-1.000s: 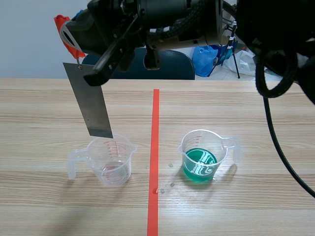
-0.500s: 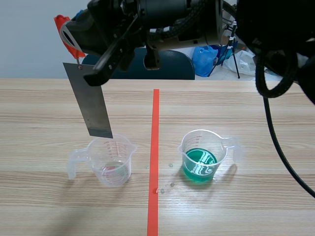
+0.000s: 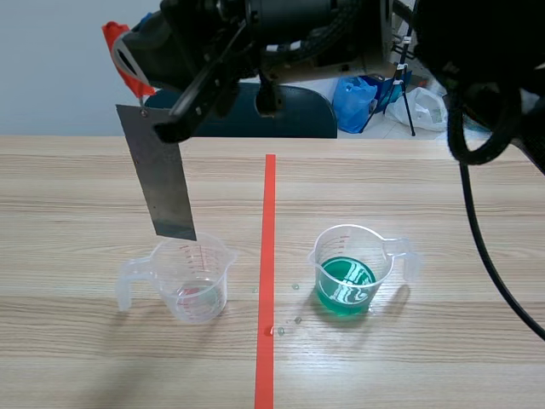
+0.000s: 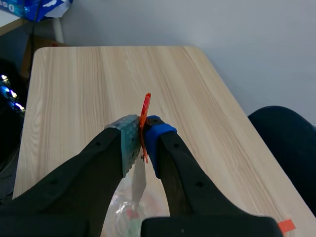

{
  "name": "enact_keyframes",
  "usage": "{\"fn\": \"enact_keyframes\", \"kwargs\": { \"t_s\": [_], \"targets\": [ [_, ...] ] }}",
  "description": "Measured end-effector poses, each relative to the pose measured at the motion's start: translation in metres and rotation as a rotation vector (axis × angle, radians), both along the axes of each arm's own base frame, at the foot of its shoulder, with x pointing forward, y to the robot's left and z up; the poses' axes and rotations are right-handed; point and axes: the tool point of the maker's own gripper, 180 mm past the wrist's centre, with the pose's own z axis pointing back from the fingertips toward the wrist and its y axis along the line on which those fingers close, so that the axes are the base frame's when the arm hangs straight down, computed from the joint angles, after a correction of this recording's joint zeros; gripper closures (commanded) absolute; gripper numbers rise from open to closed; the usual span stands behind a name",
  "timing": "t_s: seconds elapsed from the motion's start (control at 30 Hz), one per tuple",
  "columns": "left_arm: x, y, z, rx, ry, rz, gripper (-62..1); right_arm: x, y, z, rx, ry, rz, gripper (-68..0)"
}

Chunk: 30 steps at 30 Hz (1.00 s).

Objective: Do the redox reaction experiment

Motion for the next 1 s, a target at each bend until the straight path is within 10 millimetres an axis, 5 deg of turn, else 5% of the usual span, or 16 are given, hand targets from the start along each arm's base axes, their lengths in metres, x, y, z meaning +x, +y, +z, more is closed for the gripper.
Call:
{"fn": "enact_keyframes", "kwargs": {
  "t_s": [0.5,1.0],
  "targets": [
    [0.0,0.0,0.0,0.0,0.0,0.0,-62.3,0.023,-0.082,-0.016,-0.065,-0.02,-0.194,-0.8],
    [0.0,0.0,0.0,0.0,0.0,0.0,-62.3,0.014,-0.145,-0.026,-0.103,-0.025,-0.251,-0.8]
  ]
}}
